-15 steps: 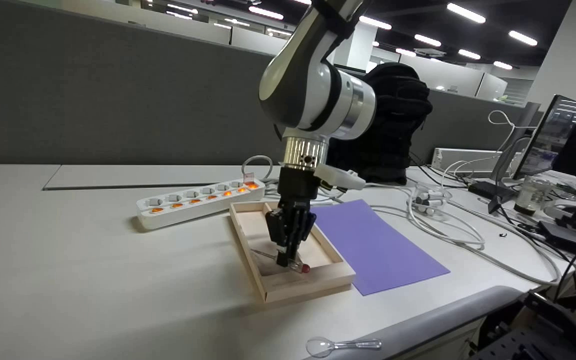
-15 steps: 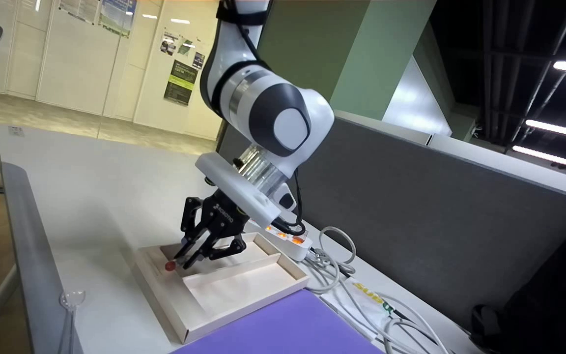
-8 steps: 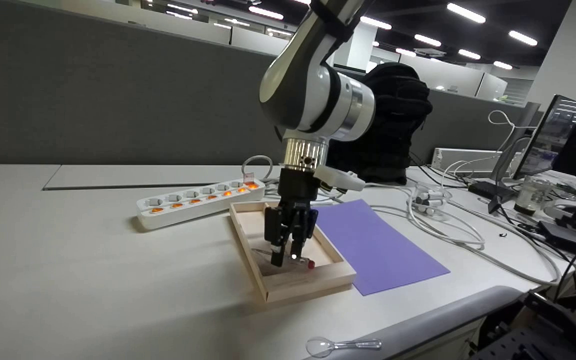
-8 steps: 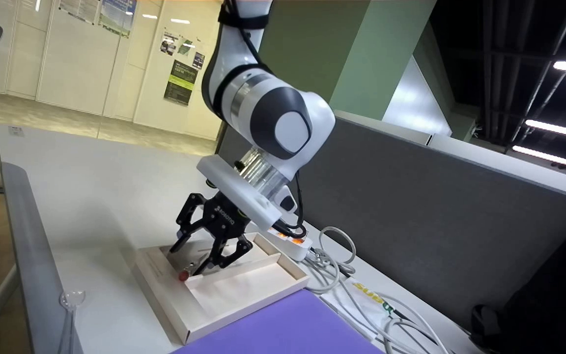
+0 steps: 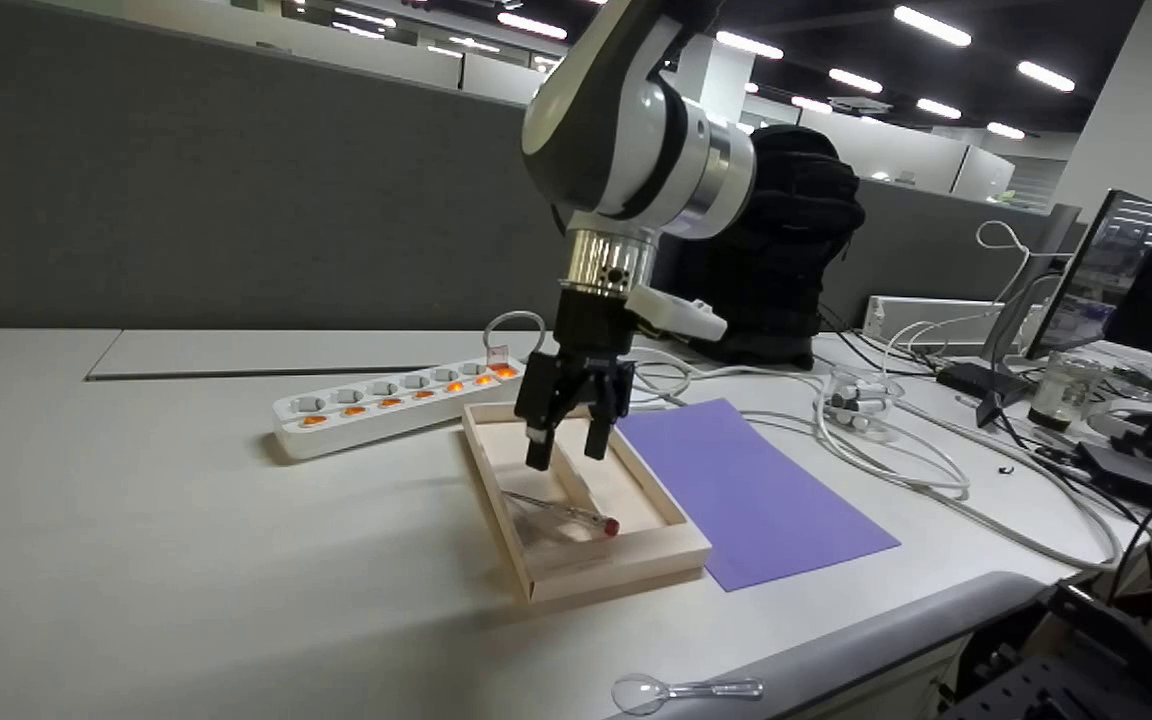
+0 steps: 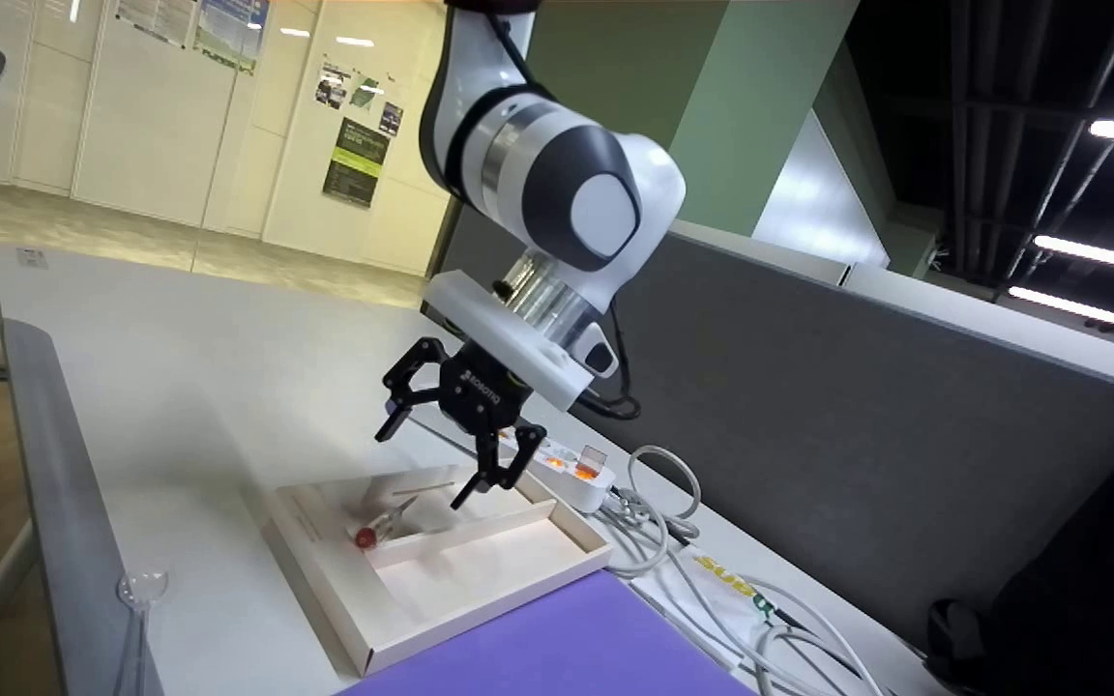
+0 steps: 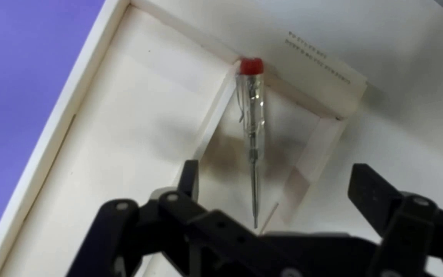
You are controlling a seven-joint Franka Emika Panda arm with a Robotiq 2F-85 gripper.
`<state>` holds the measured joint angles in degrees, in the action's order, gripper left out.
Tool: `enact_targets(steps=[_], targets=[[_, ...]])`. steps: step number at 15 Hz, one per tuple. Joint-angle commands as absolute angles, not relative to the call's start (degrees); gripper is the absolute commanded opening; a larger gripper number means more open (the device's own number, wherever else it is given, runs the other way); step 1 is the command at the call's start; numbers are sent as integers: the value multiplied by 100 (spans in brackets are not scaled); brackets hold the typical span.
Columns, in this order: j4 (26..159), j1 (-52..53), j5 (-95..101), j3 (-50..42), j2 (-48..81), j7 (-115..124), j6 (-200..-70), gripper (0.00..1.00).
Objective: Take the screwdriver from the purple mat and put it on the tray
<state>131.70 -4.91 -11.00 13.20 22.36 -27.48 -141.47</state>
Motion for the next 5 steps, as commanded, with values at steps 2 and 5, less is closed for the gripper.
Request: enact_targets(steps=[2,5], targets=[[13302,-447,-1092,1139,1650,-2652,-14153,100],[13360,-522,-1215,1004,1446,-2721,-14084,100]])
